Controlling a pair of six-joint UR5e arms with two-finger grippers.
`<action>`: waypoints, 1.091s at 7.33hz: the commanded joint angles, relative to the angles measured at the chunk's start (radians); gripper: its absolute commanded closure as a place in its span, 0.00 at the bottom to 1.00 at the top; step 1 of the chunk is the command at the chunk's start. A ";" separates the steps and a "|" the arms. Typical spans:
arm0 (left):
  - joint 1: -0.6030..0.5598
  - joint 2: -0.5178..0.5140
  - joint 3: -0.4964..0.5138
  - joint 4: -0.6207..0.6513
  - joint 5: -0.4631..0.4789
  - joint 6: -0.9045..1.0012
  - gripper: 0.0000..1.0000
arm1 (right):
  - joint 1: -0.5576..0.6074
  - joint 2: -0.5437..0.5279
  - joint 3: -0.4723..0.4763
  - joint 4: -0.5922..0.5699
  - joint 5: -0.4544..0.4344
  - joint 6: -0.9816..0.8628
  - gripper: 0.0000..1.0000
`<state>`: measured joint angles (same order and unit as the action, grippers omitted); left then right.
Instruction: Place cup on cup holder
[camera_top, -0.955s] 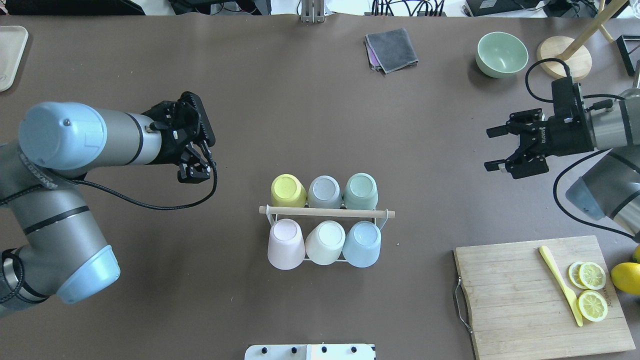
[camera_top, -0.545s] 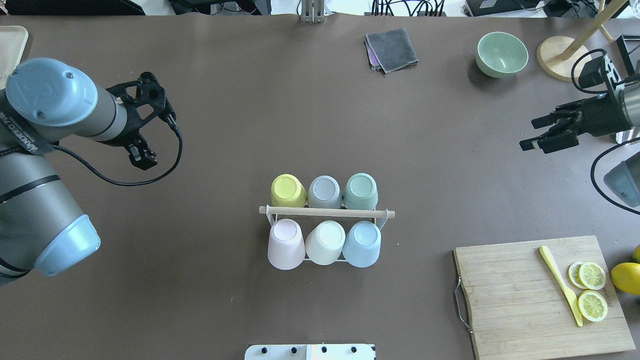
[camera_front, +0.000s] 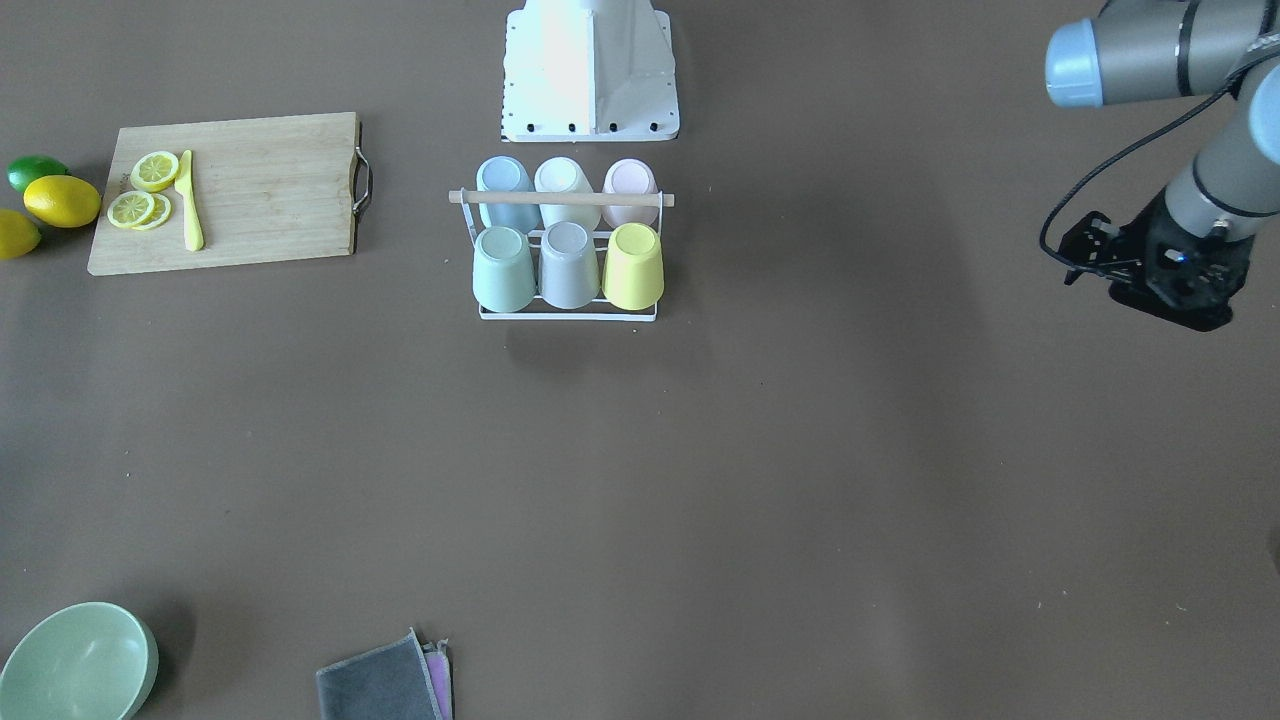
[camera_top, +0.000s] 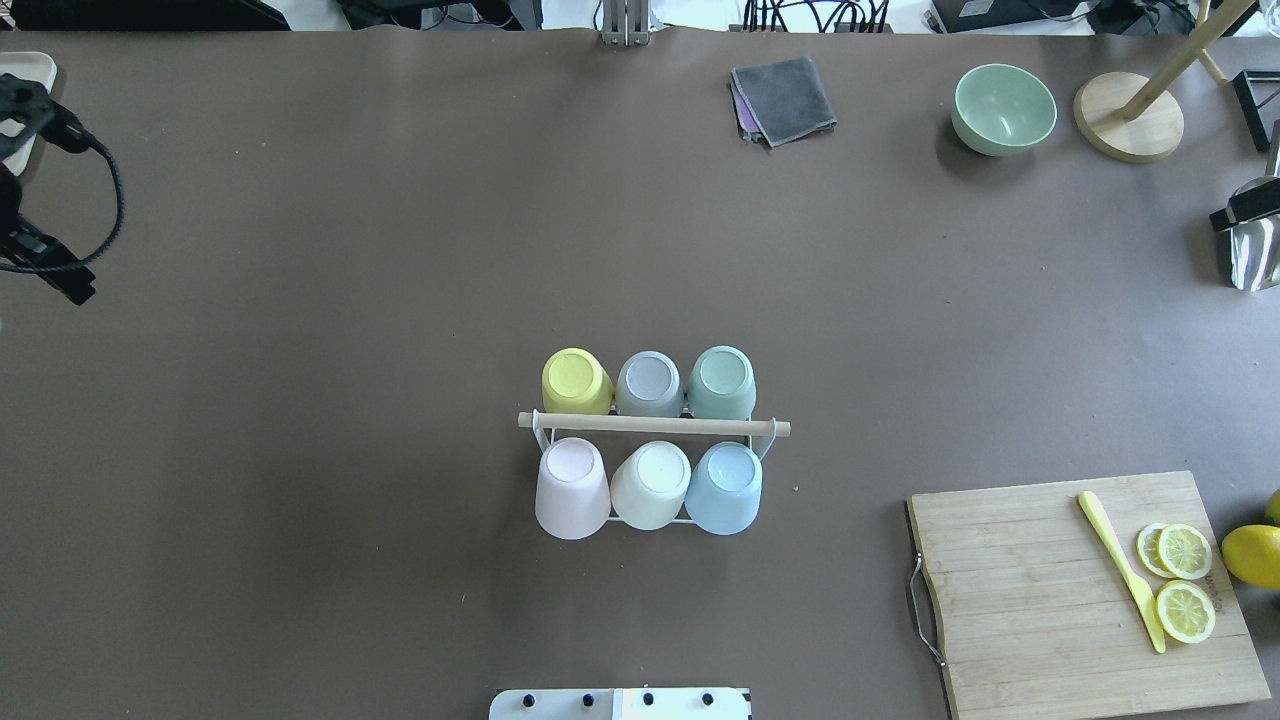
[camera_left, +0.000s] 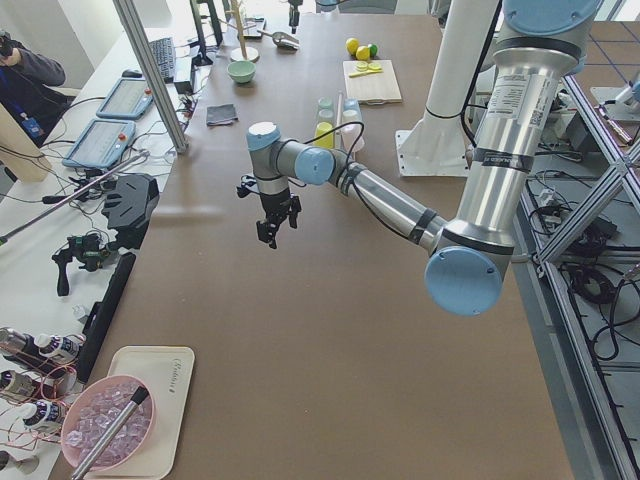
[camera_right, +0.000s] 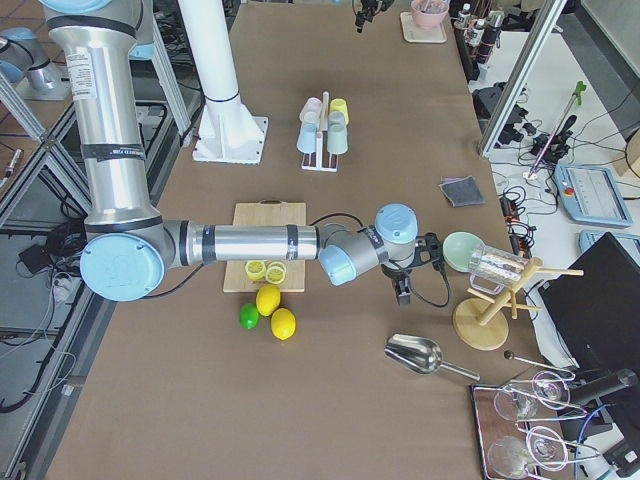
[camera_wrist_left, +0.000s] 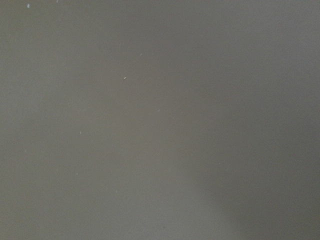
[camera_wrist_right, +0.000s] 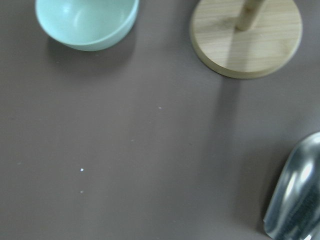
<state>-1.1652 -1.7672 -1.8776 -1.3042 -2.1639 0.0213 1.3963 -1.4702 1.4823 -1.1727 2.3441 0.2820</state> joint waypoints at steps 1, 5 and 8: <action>-0.144 0.011 0.011 0.000 -0.016 -0.001 0.01 | 0.104 0.002 -0.002 -0.287 0.004 -0.154 0.00; -0.386 0.138 0.084 -0.048 -0.021 0.008 0.01 | 0.197 -0.019 -0.020 -0.485 -0.020 -0.190 0.00; -0.499 0.299 0.140 -0.212 -0.183 -0.004 0.01 | 0.196 -0.016 -0.024 -0.499 -0.070 -0.201 0.00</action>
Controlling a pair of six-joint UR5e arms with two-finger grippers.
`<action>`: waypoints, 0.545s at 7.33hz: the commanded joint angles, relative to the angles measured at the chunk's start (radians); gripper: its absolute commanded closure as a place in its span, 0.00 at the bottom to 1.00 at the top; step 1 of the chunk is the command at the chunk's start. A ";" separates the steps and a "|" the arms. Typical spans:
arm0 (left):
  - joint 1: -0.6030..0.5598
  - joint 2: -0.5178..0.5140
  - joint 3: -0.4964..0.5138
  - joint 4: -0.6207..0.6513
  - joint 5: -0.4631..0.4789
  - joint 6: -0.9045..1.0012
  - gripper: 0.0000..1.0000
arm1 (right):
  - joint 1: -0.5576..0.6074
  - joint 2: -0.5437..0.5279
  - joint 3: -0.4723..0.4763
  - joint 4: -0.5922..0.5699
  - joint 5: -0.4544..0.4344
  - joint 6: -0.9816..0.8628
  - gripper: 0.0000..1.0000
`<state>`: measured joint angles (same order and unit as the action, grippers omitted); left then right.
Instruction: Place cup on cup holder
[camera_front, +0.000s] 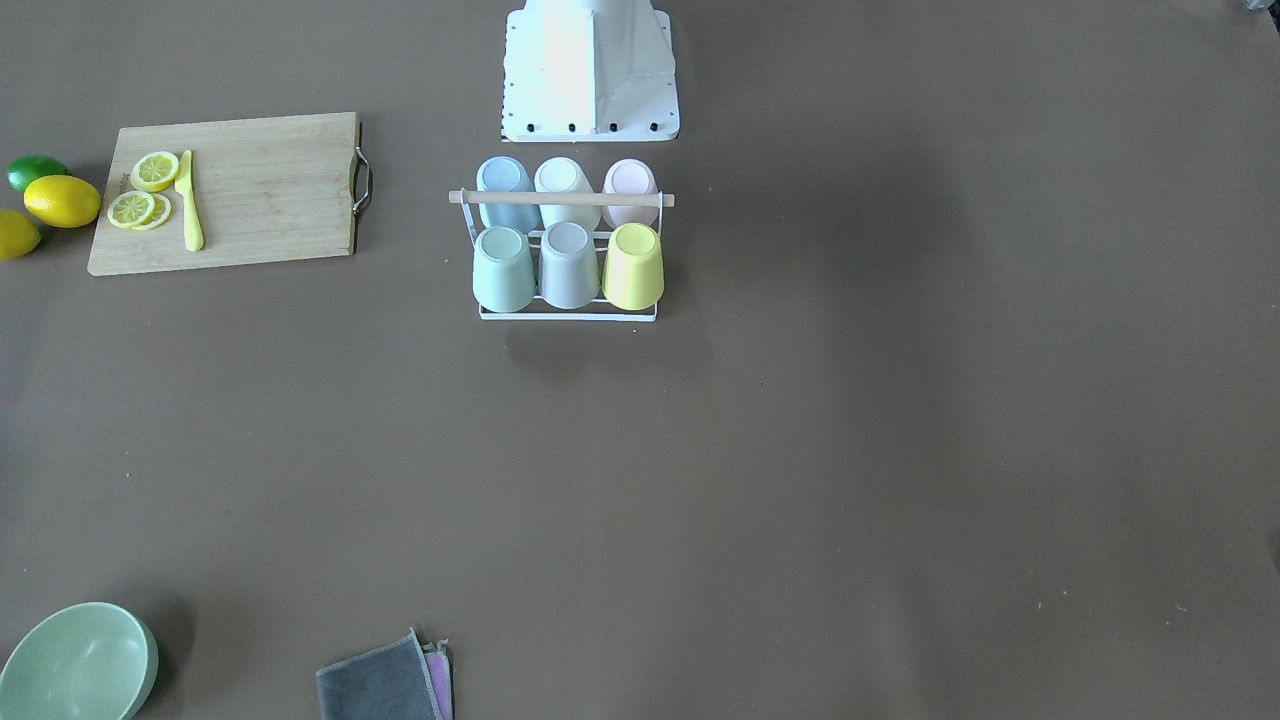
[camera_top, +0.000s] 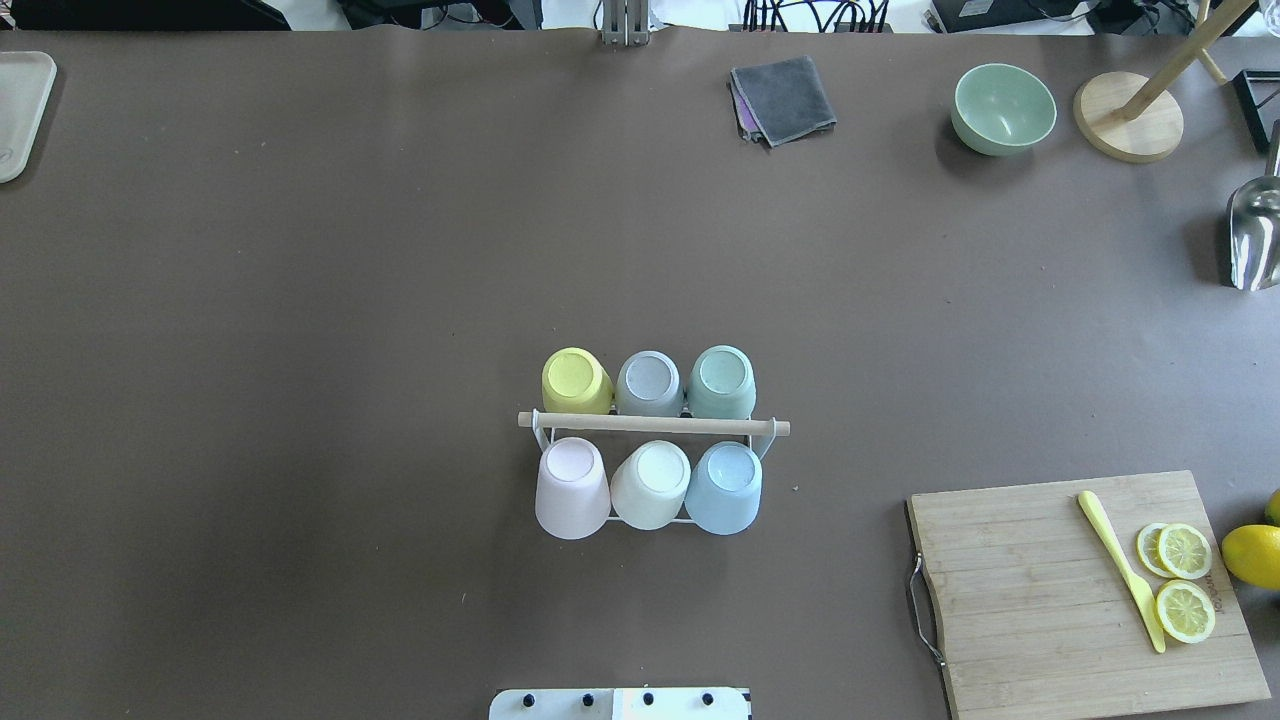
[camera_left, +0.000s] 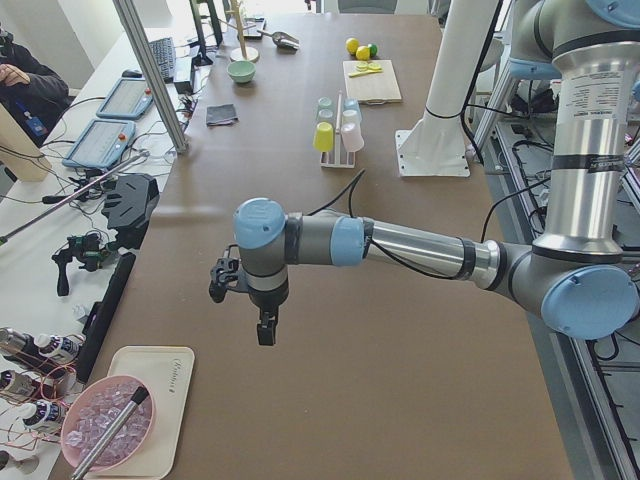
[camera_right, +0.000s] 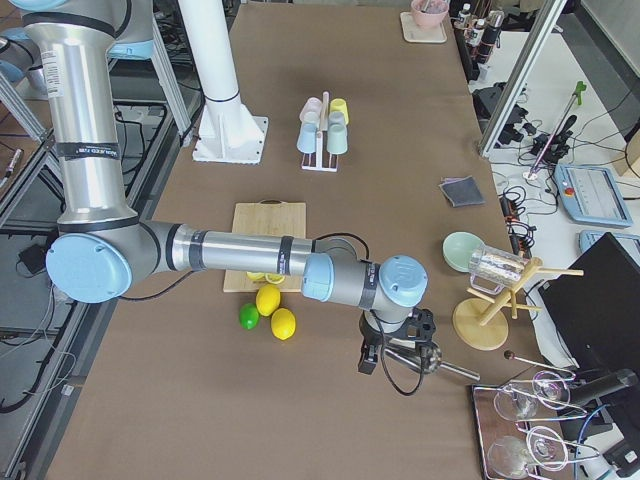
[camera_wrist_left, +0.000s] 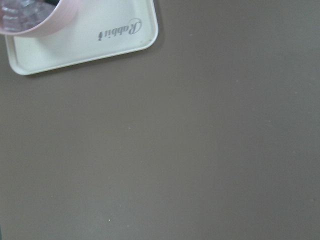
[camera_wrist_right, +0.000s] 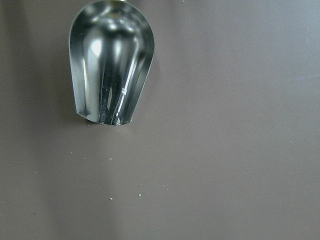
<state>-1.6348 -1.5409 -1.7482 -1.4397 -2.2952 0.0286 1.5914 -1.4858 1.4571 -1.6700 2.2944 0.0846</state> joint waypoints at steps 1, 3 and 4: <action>-0.028 0.076 0.019 -0.091 -0.050 -0.045 0.01 | 0.001 -0.001 0.003 -0.002 -0.023 -0.003 0.00; -0.017 0.073 0.006 -0.117 0.006 -0.055 0.01 | 0.001 0.001 0.011 0.004 -0.021 0.004 0.00; 0.004 0.079 0.003 -0.131 0.008 -0.053 0.01 | 0.001 0.002 0.012 0.006 -0.023 0.003 0.00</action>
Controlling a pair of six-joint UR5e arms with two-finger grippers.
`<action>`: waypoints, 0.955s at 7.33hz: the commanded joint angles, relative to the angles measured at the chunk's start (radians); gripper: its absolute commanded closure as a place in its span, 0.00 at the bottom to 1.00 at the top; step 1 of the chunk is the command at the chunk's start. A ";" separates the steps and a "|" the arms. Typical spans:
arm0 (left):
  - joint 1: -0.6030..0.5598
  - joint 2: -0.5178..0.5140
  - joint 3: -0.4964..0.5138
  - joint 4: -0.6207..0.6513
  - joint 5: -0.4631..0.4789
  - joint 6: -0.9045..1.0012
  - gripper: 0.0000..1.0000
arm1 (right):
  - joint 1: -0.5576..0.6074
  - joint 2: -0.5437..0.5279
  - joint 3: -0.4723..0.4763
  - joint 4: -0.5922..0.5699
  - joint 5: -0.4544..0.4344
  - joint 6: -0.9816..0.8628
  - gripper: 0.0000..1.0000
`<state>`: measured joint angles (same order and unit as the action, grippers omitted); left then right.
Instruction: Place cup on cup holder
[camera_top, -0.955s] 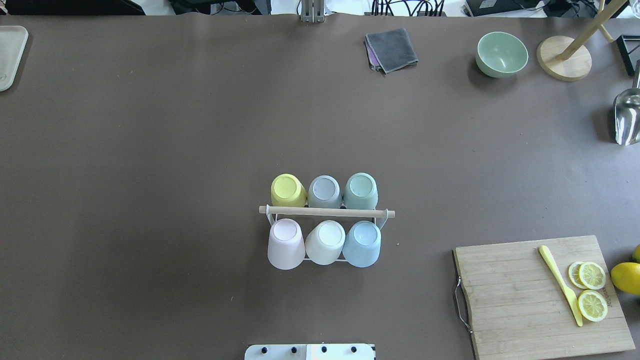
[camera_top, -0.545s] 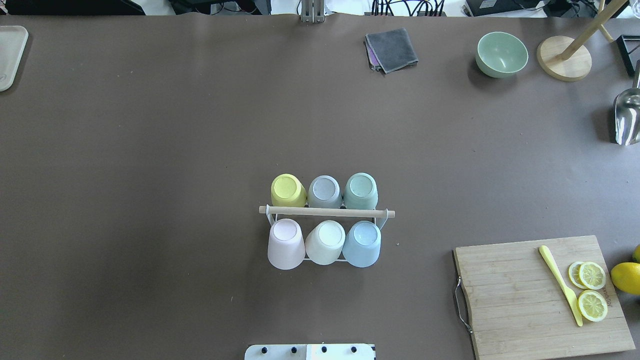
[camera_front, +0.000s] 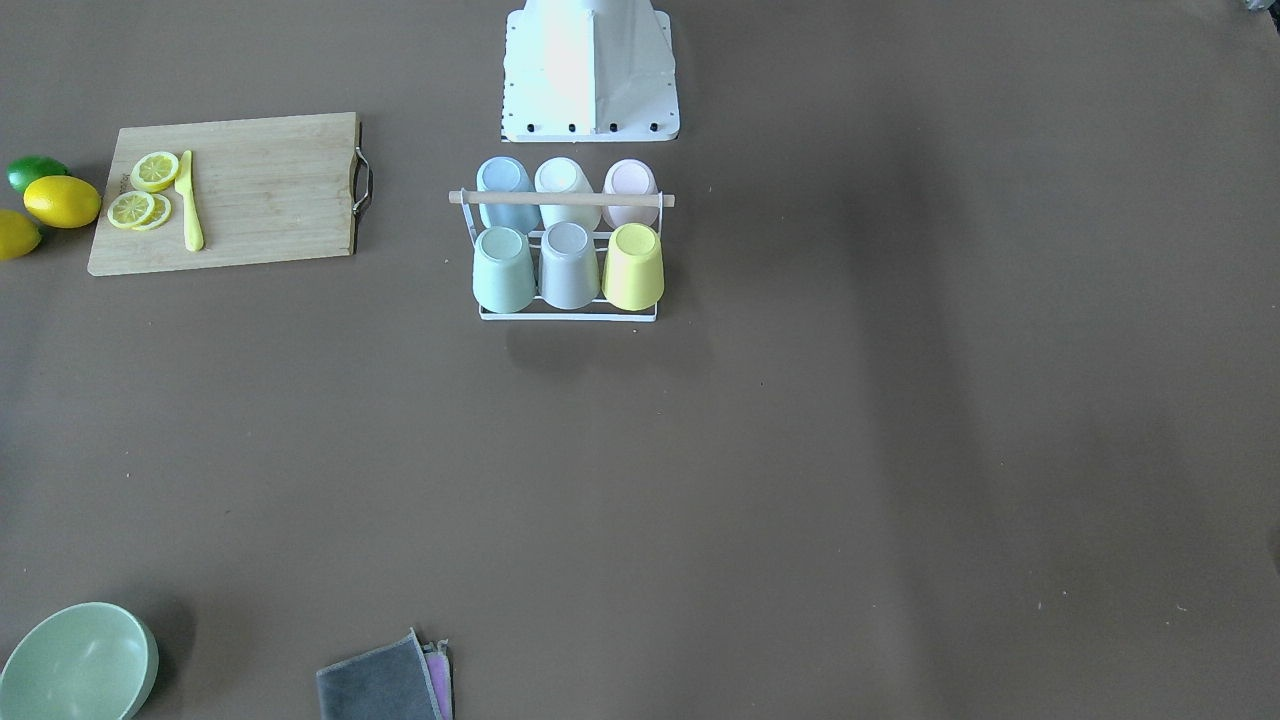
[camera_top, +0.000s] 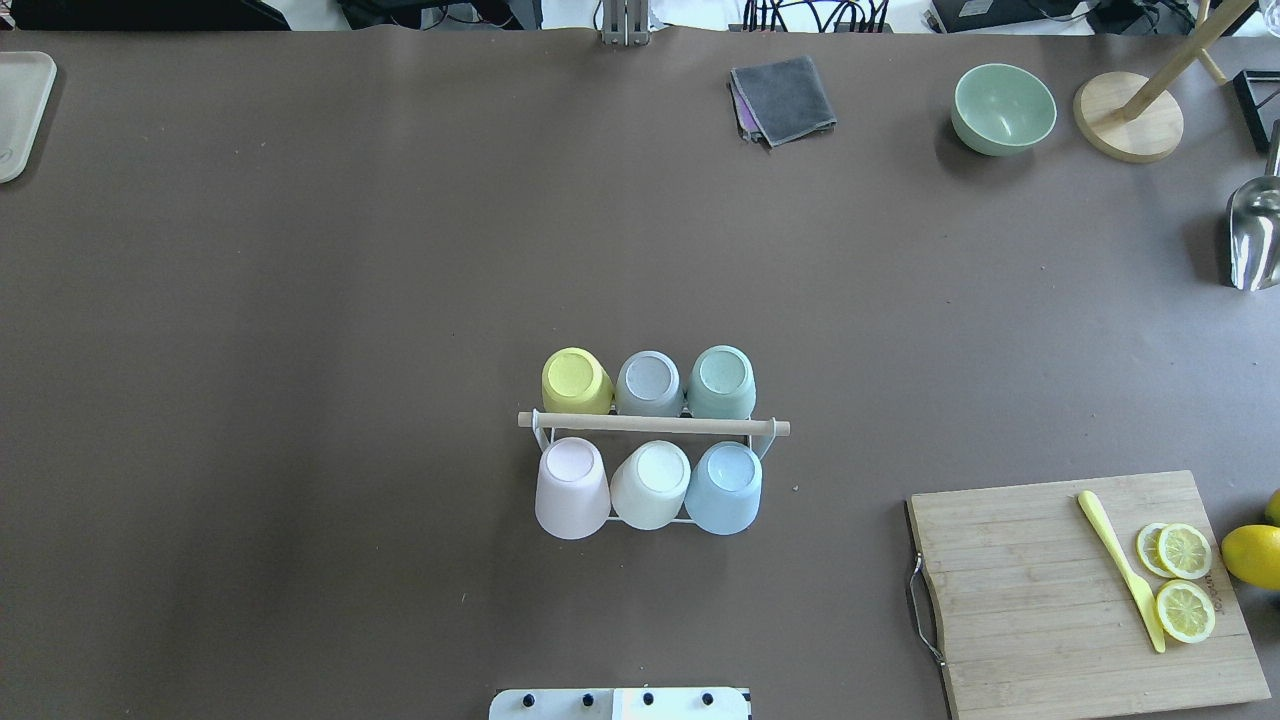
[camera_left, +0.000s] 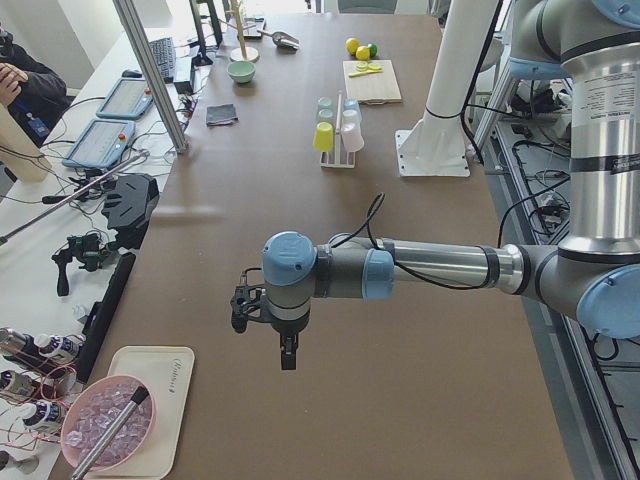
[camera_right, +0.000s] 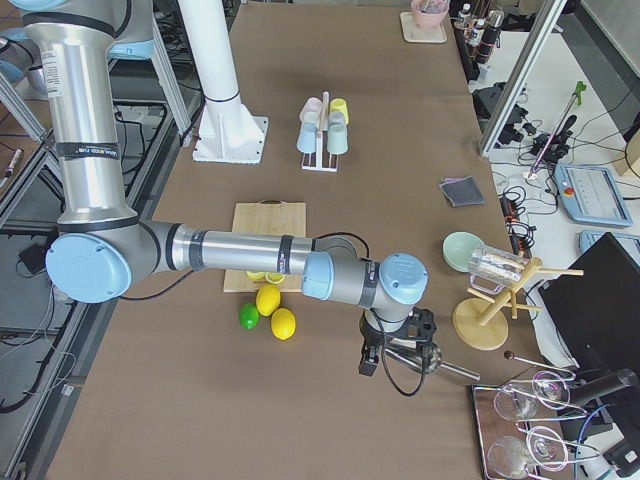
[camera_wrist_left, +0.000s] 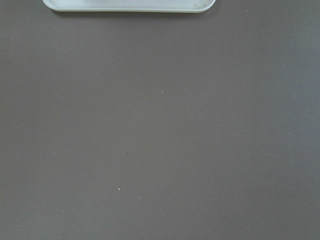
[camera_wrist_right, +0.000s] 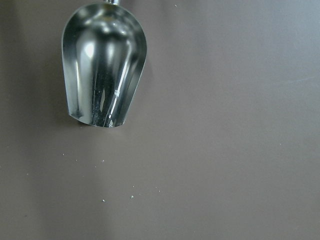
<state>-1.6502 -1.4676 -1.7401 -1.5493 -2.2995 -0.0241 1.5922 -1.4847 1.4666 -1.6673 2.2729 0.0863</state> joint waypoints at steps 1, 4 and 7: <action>0.095 0.009 -0.021 -0.022 0.049 0.001 0.01 | 0.000 -0.003 0.001 0.003 -0.004 0.003 0.00; 0.127 0.062 -0.056 0.006 0.058 0.205 0.01 | -0.001 0.007 0.001 0.004 -0.036 0.010 0.00; 0.122 0.055 -0.029 0.005 0.057 0.204 0.01 | -0.003 0.001 -0.002 0.001 0.019 0.013 0.00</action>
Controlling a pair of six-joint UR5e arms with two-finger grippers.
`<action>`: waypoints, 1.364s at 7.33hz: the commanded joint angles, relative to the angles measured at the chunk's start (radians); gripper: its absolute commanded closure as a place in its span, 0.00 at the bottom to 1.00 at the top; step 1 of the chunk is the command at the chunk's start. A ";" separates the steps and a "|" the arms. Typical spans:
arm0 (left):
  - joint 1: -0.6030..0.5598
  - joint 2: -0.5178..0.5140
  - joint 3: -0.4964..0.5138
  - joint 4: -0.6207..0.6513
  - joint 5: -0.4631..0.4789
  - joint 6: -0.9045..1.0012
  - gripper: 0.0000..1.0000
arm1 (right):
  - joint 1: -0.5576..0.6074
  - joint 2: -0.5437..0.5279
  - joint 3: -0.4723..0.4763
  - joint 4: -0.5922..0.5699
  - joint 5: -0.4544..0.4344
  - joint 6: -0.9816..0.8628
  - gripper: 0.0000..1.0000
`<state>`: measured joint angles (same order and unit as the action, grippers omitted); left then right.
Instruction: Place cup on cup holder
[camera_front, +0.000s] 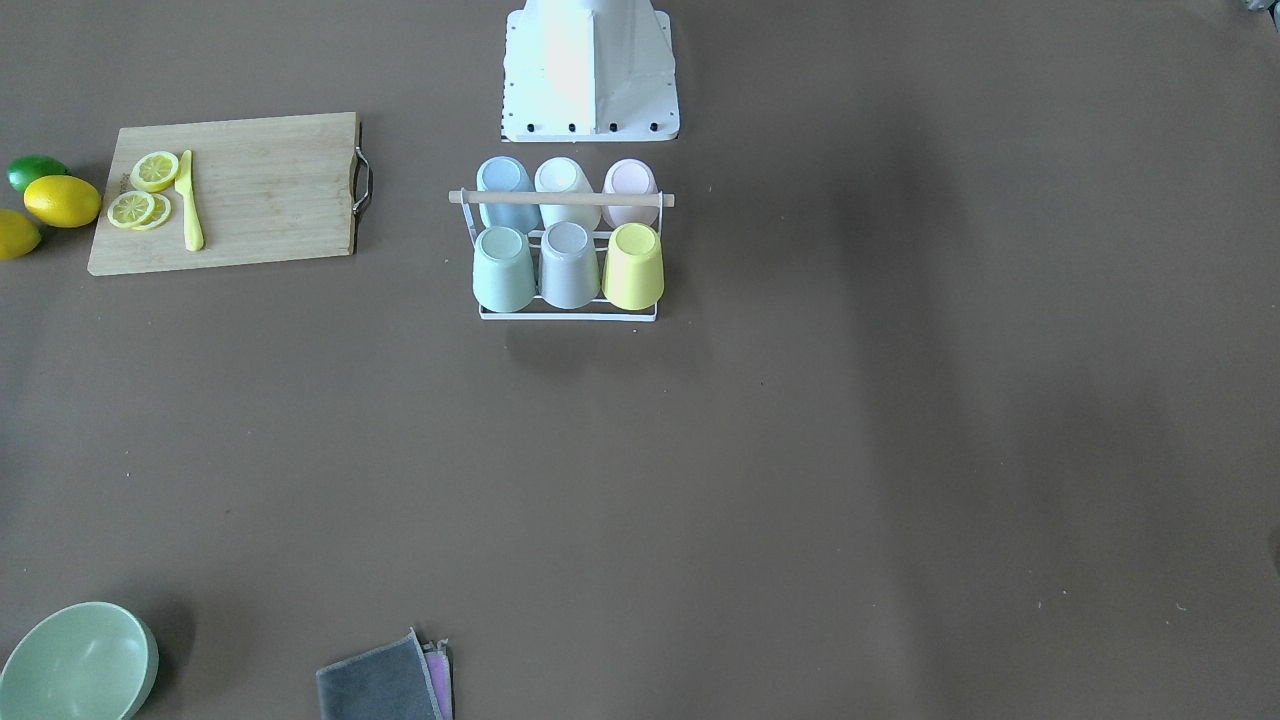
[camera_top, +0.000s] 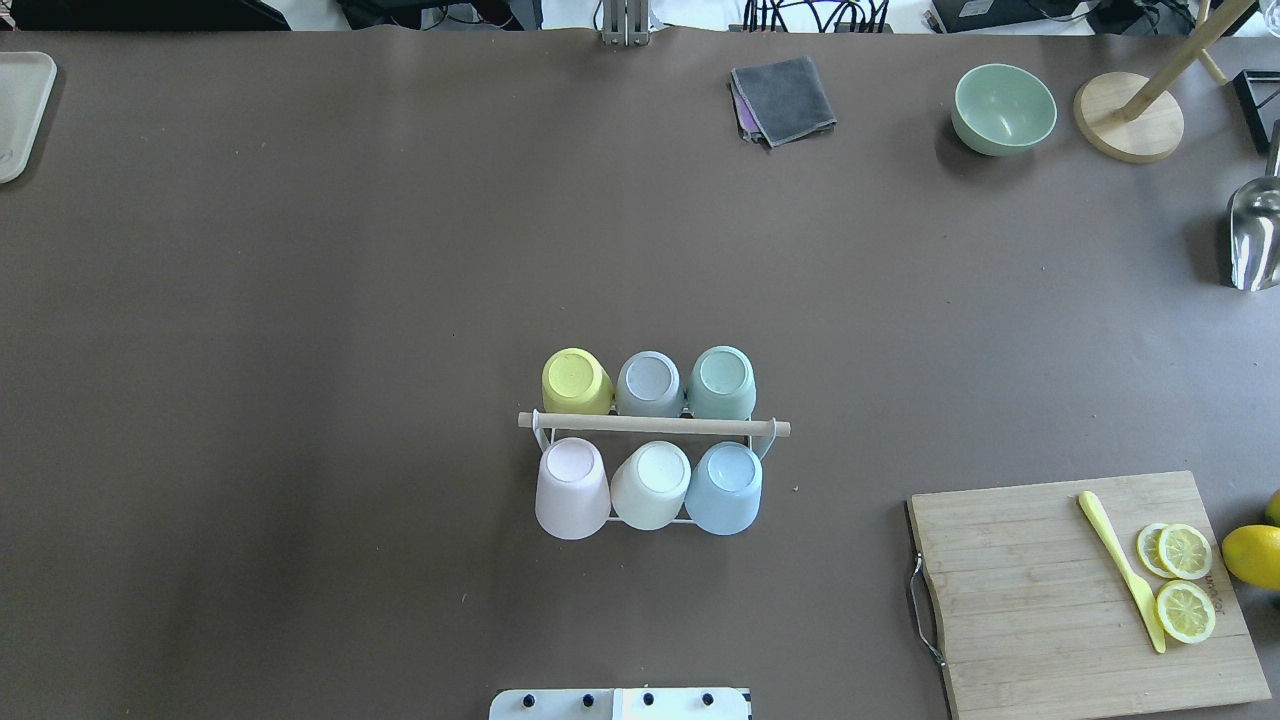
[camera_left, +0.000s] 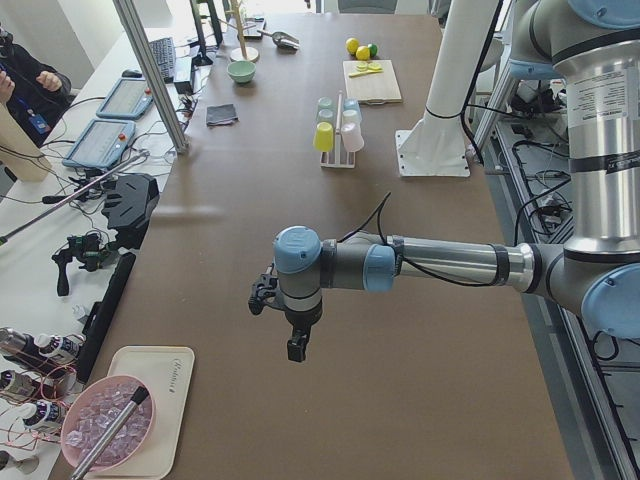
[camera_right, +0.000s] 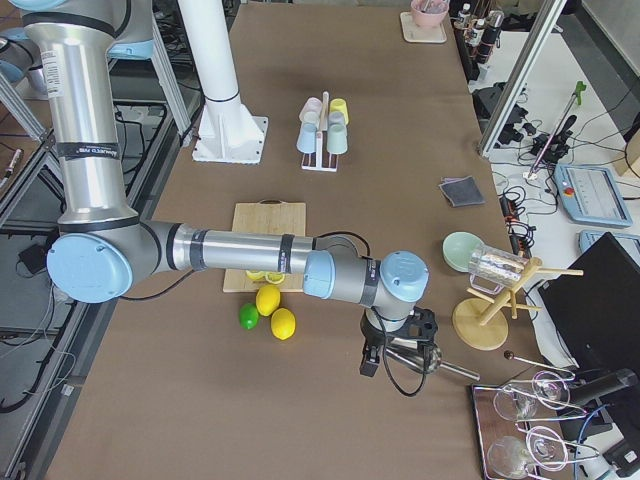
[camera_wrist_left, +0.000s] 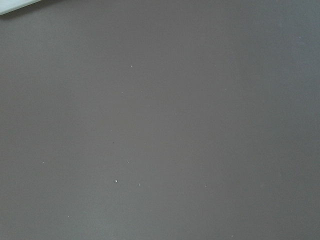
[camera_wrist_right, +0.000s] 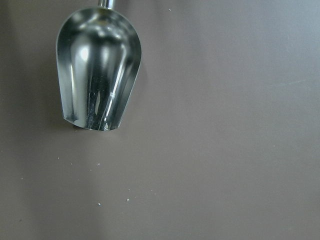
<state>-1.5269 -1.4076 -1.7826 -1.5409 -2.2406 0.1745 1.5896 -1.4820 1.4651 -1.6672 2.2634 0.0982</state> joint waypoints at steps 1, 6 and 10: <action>-0.001 -0.007 -0.004 -0.004 -0.004 0.005 0.01 | 0.000 0.006 -0.002 0.004 0.057 0.002 0.00; -0.055 -0.024 0.005 -0.011 -0.157 -0.151 0.01 | -0.005 0.005 -0.006 0.004 0.057 -0.002 0.00; -0.055 -0.013 -0.001 -0.056 -0.148 -0.139 0.01 | -0.011 0.005 -0.006 0.006 0.057 -0.002 0.00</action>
<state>-1.5810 -1.4264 -1.7851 -1.5806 -2.3911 0.0328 1.5812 -1.4772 1.4599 -1.6617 2.3204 0.0967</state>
